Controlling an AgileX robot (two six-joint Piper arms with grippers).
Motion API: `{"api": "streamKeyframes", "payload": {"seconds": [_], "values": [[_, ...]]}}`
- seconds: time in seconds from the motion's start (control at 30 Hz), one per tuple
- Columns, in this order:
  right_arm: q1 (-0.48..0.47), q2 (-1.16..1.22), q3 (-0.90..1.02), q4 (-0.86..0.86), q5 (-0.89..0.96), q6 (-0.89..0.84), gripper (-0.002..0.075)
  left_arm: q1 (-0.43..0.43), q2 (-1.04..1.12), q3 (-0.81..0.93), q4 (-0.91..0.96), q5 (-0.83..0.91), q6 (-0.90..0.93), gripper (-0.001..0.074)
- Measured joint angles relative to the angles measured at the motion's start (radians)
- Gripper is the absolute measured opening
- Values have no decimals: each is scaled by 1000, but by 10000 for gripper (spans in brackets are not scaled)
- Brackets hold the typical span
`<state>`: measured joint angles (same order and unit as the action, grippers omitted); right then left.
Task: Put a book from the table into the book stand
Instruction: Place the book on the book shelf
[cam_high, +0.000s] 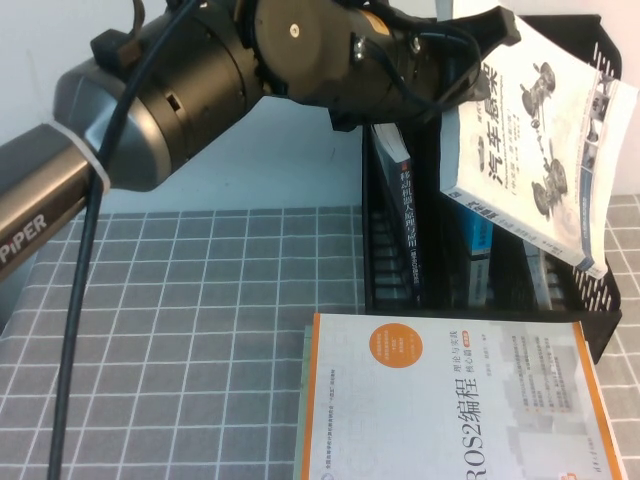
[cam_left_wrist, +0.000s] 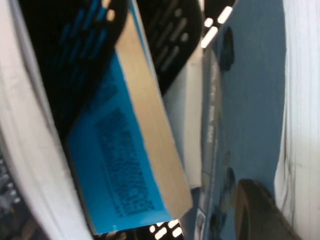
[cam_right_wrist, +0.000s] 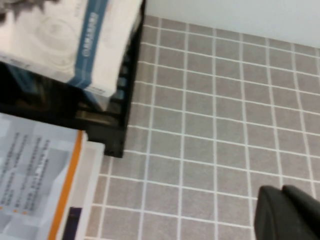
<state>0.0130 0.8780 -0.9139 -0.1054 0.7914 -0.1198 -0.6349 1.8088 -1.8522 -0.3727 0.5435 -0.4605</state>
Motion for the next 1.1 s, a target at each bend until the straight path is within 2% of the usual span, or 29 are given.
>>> {"api": "streamKeyframes", "payload": {"seconds": [0.17, 0.33, 0.5, 0.6, 0.7, 0.8, 0.93, 1.0, 1.1], "values": [[0, 70, 0, 185, -43, -129, -3, -12, 0, -1, 35, 4, -49, 112], [0, 187, 0, 388, -222, -297, -3, -68, 0, -2, 66, -4, -31, 112], [0, 363, -1, 544, -359, -383, -3, -92, 0, -2, 70, 18, -1, 112], [0, 472, -1, 690, -403, -483, -3, -94, 0, -2, 74, 20, 6, 112], [-7, 564, -1, 911, -430, -637, -3, -94, 0, -2, 78, 18, 13, 112], [-61, 623, -1, 1201, -399, -847, -3, -95, -2, -2, 93, 18, 17, 112], [-201, 665, -2, 1601, -222, -1141, -3, -96, -2, -2, 96, 15, 18, 112], [-258, 690, -4, 1696, -173, -1185, -3, -96, -2, -4, 98, 15, 18, 112], [-289, 734, -6, 1714, -151, -1205, -3, -96, -2, -25, 115, 15, 18, 112]]}}
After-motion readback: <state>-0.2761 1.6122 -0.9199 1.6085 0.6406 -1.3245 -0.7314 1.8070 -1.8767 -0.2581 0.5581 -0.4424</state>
